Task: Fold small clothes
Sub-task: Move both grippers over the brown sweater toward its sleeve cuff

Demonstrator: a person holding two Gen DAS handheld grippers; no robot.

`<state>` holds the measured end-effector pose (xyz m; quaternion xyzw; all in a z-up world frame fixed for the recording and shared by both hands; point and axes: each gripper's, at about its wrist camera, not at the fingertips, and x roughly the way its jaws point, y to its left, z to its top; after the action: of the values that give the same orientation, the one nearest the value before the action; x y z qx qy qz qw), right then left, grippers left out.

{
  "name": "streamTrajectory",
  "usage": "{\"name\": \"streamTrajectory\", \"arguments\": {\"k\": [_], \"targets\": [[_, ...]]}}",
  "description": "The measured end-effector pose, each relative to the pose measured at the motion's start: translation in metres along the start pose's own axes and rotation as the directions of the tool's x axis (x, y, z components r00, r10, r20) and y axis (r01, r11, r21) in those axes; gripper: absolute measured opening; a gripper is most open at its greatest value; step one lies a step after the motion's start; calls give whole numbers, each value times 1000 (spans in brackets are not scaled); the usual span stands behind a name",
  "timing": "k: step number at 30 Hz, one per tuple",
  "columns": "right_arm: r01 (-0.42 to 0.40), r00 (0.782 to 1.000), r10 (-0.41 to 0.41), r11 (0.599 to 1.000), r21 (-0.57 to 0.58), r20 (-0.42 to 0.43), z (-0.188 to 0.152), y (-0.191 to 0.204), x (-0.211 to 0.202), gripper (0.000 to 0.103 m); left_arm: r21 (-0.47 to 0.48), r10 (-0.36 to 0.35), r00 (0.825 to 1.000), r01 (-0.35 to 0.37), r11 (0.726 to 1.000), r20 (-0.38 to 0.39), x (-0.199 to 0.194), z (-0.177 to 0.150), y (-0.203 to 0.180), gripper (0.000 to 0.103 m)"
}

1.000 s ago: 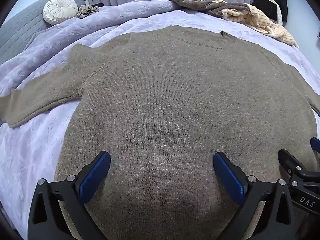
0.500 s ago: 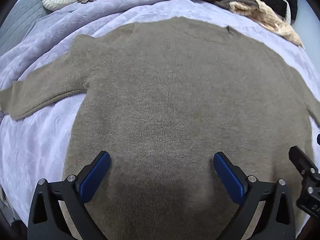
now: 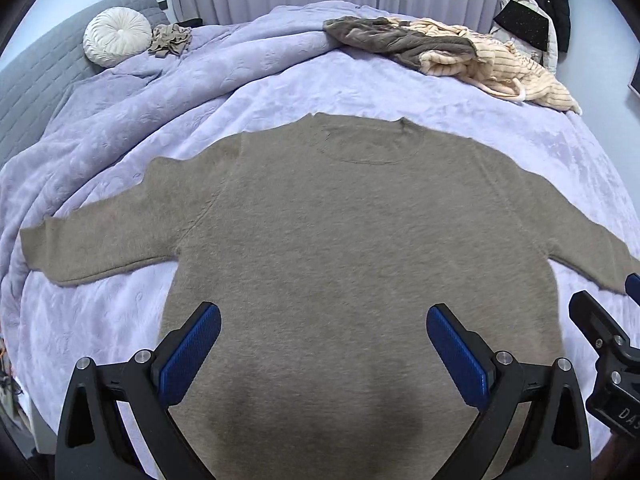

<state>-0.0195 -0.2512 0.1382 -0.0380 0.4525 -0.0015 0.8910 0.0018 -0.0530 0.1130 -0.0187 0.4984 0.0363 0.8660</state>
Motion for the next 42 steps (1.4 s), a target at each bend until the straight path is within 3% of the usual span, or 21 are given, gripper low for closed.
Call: {"name": "streamTrajectory", "arguments": {"k": [23,42], "targets": [[81,996,-86,975,207,14,4,-119,5,103,112,-25,1000,26,993,-17,1,27,-107,103],[166,985,-173,950,266,4,-3,-170,4,103,193,-37,999,40,980,-15,8,43,-168,103]]}}
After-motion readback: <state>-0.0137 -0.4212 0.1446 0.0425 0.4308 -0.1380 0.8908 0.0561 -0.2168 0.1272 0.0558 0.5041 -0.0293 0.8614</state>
